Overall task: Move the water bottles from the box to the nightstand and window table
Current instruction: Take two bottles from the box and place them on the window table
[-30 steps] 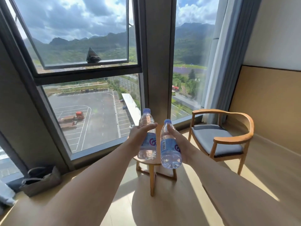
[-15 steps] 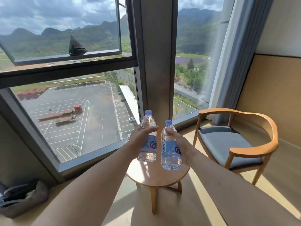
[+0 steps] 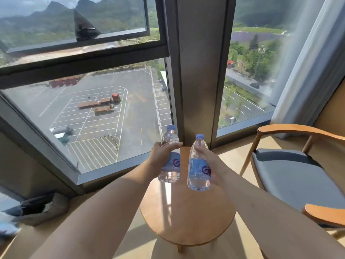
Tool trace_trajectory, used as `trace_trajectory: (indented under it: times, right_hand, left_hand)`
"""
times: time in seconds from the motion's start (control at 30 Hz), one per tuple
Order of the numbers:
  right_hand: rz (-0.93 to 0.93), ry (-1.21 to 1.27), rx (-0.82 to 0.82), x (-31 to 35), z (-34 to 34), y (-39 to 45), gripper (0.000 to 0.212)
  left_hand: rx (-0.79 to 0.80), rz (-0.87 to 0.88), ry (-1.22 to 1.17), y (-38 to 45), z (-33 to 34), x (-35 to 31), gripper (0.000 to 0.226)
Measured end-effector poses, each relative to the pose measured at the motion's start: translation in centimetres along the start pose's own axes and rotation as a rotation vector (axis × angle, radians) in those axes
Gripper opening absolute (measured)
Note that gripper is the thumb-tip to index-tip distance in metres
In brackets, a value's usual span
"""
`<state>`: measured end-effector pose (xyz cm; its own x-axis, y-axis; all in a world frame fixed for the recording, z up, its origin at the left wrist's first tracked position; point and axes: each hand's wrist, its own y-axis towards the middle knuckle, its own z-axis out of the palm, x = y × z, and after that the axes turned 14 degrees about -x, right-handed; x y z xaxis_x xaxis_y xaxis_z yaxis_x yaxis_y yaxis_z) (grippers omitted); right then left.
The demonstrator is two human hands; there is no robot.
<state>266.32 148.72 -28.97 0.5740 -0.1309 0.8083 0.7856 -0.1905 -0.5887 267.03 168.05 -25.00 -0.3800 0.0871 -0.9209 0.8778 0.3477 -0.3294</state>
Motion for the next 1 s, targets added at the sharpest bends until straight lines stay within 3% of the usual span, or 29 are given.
trace_trajectory:
  times: [0.1, 0.2, 0.4, 0.5, 0.63, 0.77, 0.93, 1.0]
  right_hand:
    - [0.007, 0.043, 0.025, 0.6, 0.7, 1.8, 0.055]
    - [-0.028, -0.006, -0.020, 0.9, 1.4, 4.1, 0.033]
    - [-0.011, -0.037, -0.111, 0.7, 4.1, 10.4, 0.051]
    - [0.033, 0.008, -0.143, 0.4, 6.1, 14.2, 0.056]
    - [0.086, -0.026, -0.187, -0.6, 9.0, 18.7, 0.056]
    - [0.086, -0.111, -0.229, -2.9, 11.2, 22.4, 0.041]
    - [0.066, -0.266, -0.207, -6.4, 13.3, 25.2, 0.060]
    - [0.049, -0.293, -0.223, -7.3, 14.0, 25.8, 0.061]
  left_hand:
    - [-0.052, -0.062, 0.073, 3.2, 1.1, 1.1, 0.075]
    - [-0.083, -0.084, 0.108, 6.8, 1.5, 2.2, 0.067]
    - [-0.003, -0.066, 0.267, 14.5, 2.0, 3.7, 0.047]
    - [-0.016, -0.050, 0.365, 18.0, 2.5, 4.9, 0.059]
    - [0.014, 0.072, 0.525, 22.2, 2.2, 7.9, 0.042]
    - [0.007, 0.215, 0.669, 24.7, 1.7, 10.5, 0.031]
    - [0.082, 0.302, 0.703, 27.4, 1.3, 13.0, 0.023]
    - [0.138, 0.312, 0.733, 28.3, 0.9, 13.8, 0.032]
